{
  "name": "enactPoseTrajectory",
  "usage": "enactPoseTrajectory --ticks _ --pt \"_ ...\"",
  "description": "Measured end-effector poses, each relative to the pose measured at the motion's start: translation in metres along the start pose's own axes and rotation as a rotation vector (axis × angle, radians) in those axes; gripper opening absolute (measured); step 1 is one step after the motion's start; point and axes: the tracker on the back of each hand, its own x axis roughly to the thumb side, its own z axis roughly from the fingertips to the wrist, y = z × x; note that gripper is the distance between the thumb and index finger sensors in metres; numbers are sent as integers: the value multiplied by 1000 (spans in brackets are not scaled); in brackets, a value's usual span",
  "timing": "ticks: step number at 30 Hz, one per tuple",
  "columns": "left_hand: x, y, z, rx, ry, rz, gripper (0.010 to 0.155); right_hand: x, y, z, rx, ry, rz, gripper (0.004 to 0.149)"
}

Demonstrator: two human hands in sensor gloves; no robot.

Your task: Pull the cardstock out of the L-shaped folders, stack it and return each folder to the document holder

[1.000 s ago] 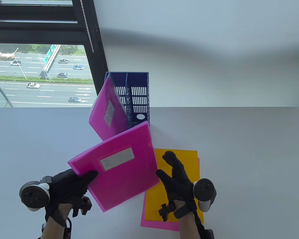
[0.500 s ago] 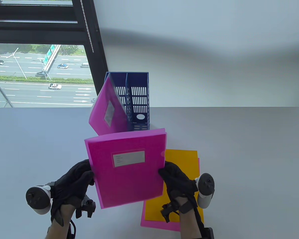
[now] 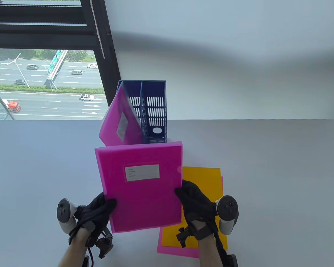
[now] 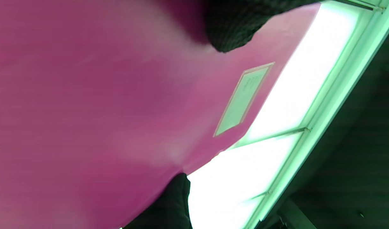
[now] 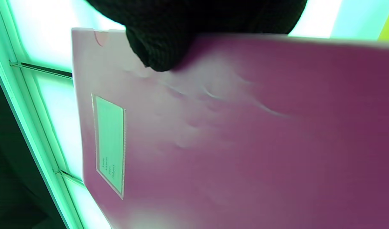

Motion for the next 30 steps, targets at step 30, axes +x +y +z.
enactPoseTrajectory --ticks 30 --pt "-2 11 4 44 27 -30 43 46 13 18 -93 -289 157 58"
